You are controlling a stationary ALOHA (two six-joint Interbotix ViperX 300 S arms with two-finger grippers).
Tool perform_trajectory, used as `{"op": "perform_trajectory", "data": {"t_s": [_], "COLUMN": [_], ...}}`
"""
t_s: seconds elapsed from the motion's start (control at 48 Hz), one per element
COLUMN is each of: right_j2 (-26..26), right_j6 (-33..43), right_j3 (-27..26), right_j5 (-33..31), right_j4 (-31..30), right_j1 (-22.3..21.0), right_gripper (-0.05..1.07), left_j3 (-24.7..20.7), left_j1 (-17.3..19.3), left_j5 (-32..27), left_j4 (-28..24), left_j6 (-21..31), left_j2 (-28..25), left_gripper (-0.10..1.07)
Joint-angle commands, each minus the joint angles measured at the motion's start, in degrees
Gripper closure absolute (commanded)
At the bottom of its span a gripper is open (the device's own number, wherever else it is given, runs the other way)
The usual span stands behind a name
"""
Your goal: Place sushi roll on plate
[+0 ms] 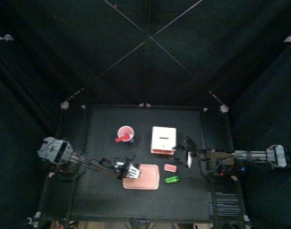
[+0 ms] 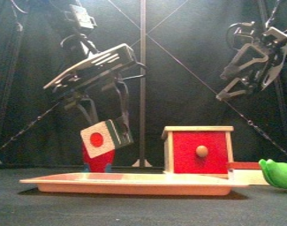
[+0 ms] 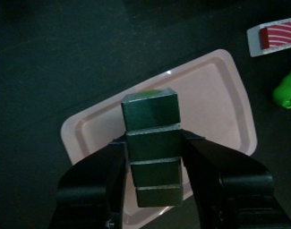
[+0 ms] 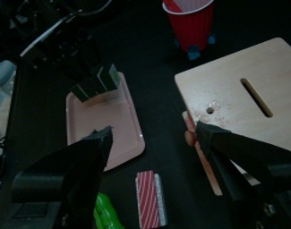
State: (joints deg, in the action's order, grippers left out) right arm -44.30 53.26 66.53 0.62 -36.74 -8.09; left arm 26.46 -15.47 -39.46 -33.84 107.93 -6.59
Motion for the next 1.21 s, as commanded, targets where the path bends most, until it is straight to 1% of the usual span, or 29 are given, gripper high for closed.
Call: {"op": "perform_trajectory", "data": {"t_s": [0.0, 0.229, 0.458, 0.625, 0.75, 1.042, 1.188], "right_j2": [-0.4, -1.0, -1.1, -1.1, -1.1, -1.1, -1.1], "right_j6": [0.0, -0.1, -0.1, 0.0, 0.0, -0.1, -0.1], "right_j3": [-0.4, -0.1, -0.1, -0.1, -0.1, -0.1, -0.1], "right_j5": [0.3, 0.1, 0.1, 0.1, 0.0, 0.0, 0.0], "right_j4": [0.1, 0.0, 0.0, 0.0, 0.0, -0.1, -0.1], "right_j1": [0.2, 0.2, 0.2, 0.1, 0.1, 0.1, 0.1], "right_gripper": [0.0, 0.0, 0.0, 0.0, 0.0, 0.0, 0.0], "left_j3": [-2.5, -3.7, -5.4, -5.8, -6.0, -6.1, -6.1], "left_j1": [-0.1, -0.1, 0.1, 0.4, 0.6, 0.5, 0.5], "left_j5": [0.0, -0.1, 0.0, 0.0, -0.1, -0.1, -0.1], "left_j4": [1.8, 6.8, 7.7, 7.6, 7.4, 6.9, 6.9], "left_j6": [0.1, 0.0, -0.3, -0.4, -0.1, -0.4, -0.4], "left_j2": [-0.7, -2.7, -4.6, -5.4, -5.4, -5.4, -5.4], "left_gripper": [0.39, 0.39, 0.38, 0.37, 0.34, 0.2, 0.16]}}
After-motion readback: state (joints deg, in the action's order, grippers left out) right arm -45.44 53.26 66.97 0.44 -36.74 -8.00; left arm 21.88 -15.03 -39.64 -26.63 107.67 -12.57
